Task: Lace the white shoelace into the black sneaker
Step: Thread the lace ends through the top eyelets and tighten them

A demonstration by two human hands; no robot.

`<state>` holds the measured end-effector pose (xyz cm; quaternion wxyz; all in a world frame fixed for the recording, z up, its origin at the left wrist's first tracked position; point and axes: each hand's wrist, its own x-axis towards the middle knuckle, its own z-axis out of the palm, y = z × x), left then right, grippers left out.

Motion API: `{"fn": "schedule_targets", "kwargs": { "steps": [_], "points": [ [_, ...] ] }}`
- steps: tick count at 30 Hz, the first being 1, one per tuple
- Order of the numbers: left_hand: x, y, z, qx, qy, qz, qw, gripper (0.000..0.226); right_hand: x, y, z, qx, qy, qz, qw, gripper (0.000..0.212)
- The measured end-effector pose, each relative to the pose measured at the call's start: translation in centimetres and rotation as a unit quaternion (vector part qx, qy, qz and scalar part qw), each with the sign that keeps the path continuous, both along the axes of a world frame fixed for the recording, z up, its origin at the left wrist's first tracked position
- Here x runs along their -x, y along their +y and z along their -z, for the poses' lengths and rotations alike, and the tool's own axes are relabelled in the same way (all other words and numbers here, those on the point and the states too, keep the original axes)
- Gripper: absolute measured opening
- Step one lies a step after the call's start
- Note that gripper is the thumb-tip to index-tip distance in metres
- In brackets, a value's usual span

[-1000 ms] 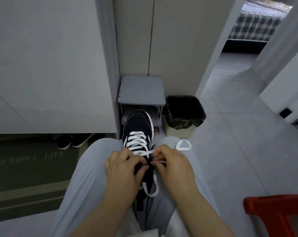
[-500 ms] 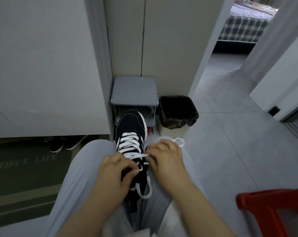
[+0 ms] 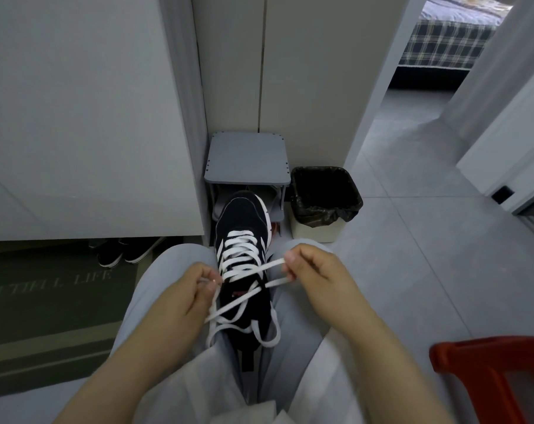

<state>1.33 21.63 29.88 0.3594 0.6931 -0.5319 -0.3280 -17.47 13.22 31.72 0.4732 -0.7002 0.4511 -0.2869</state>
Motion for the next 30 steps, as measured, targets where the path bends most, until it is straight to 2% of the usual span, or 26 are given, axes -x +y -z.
{"fn": "schedule_targets", "kwargs": {
  "steps": [2, 3, 4, 6, 9, 11, 13, 14, 15, 16, 17, 19, 20, 23, 26, 28, 30],
  "points": [
    [-1.6, 0.4, -0.2, -0.035, -0.136, 0.055, 0.989, 0.017, 0.3, 0.0, -0.8, -0.026, -0.055, 0.021, 0.998, 0.032],
    [-2.2, 0.5, -0.3, -0.053, -0.167, 0.07, 0.982, 0.018, 0.5, 0.0, -1.1, -0.041, -0.077, 0.035, 0.996, 0.033],
    [-2.8, 0.5, -0.2, -0.058, -0.179, 0.077, 0.979, 0.02, 0.6, 0.0, -1.3, -0.056, -0.095, 0.046, 0.993, 0.033],
    [-3.7, 0.5, -0.4, -0.005, -0.154, 0.065, 0.986, 0.024, 0.9, -0.1, -1.3, -0.066, -0.097, 0.05, 0.992, 0.034],
    [-2.9, 0.5, -1.8, 0.096, -0.01, -0.016, 0.995, 0.021, 1.2, -0.2, -0.9, -0.061, -0.059, 0.039, 0.996, 0.024],
    [-1.4, 0.6, -2.3, 0.101, 0.135, -0.049, 0.984, 0.032, 1.3, -0.3, -0.3, -0.045, -0.019, 0.034, 0.998, 0.014],
    [0.3, 0.6, -2.6, 0.097, 0.31, -0.042, 0.945, 0.04, 1.2, -0.3, 0.3, -0.004, 0.032, 0.043, 0.999, 0.012],
    [0.8, 0.4, -2.7, 0.09, 0.372, -0.041, 0.923, 0.04, 1.1, -0.3, 0.4, 0.011, 0.041, 0.05, 0.998, 0.013],
    [0.8, 0.3, -2.6, 0.074, 0.396, -0.044, 0.914, 0.039, 1.0, -0.3, 0.4, 0.021, 0.039, 0.054, 0.998, 0.014],
    [0.5, 0.1, -2.4, 0.055, 0.378, -0.043, 0.923, 0.039, 0.9, -0.2, 0.4, 0.025, 0.032, 0.057, 0.998, 0.014],
    [0.1, 0.0, -2.3, 0.04, 0.314, -0.039, 0.948, 0.039, 0.8, -0.2, 0.2, 0.021, 0.023, 0.059, 0.998, 0.014],
    [-0.7, -0.2, -1.6, 0.019, 0.121, -0.009, 0.992, 0.032, 0.4, 0.0, -0.2, -0.015, -0.013, 0.065, 0.998, 0.014],
    [-0.9, -0.1, -1.3, 0.01, 0.034, 0.013, 0.999, 0.024, 0.2, 0.2, -0.3, -0.05, -0.042, 0.068, 0.996, 0.013],
    [-0.5, -0.2, -0.7, -0.027, -0.112, 0.071, 0.991, 0.004, -0.7, 0.7, -0.3, -0.177, -0.107, 0.061, 0.976, 0.013],
    [0.0, -0.8, -0.5, -0.028, -0.216, 0.091, 0.972, 0.014, -1.0, 0.9, -0.3, -0.257, -0.131, 0.044, 0.956, 0.013],
    [-0.3, -1.1, -0.3, -0.035, -0.243, 0.072, 0.967, 0.017, -0.7, 0.7, -0.4, -0.259, -0.112, 0.021, 0.959, 0.021],
    [-0.7, -1.1, -0.1, -0.033, -0.251, 0.055, 0.966, 0.017, -0.3, 0.5, -0.3, -0.219, -0.055, 0.003, 0.974, 0.024]
  ]
}}
